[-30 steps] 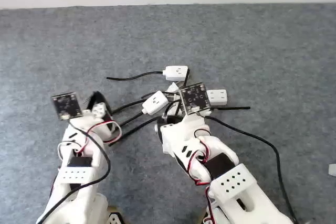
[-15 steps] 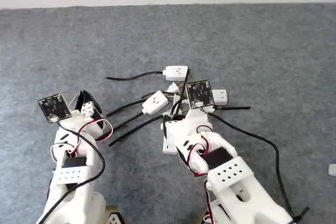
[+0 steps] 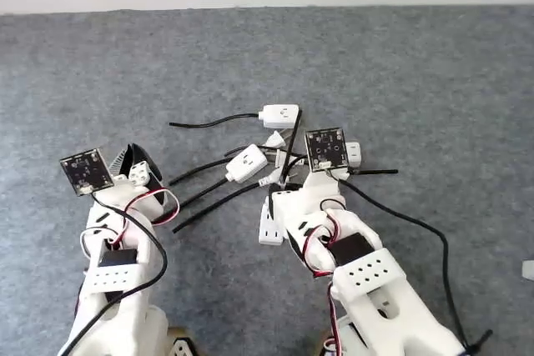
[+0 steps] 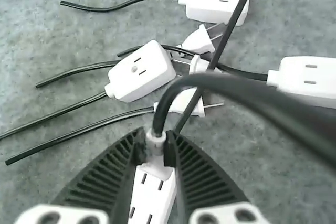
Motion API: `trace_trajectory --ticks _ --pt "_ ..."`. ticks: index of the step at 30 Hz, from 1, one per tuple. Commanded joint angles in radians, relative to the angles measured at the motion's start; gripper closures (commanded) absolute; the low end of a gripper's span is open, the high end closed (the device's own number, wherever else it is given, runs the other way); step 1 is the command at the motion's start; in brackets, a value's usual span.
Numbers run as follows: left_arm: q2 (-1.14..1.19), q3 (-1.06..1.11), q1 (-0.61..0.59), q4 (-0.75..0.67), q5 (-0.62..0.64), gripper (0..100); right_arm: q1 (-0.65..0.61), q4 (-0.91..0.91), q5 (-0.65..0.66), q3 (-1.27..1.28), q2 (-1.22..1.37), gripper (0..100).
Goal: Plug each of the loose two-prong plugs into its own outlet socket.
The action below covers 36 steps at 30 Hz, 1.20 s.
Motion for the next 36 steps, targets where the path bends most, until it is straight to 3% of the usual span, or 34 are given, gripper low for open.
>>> trace_trajectory --ticks 1,23,31,36 --pt "-0.02 -0.007 -0.005 -0.028 0.006 99 0.008 -0.01 0.014 -0.011 0.002 99.1" --pt "-0.02 -0.007 -0.005 -0.028 0.005 99 -0.036 0.033 0.052 0.012 0.002 99.1" --pt "-0.02 -0.007 -0.005 -0.028 0.005 99 -0.047 0.162 0.216 0.018 -0.007 99.1" --pt "-0.02 -0.007 -0.005 -0.028 0.005 99 -0.067 0.217 0.242 0.005 -0.005 99.1"
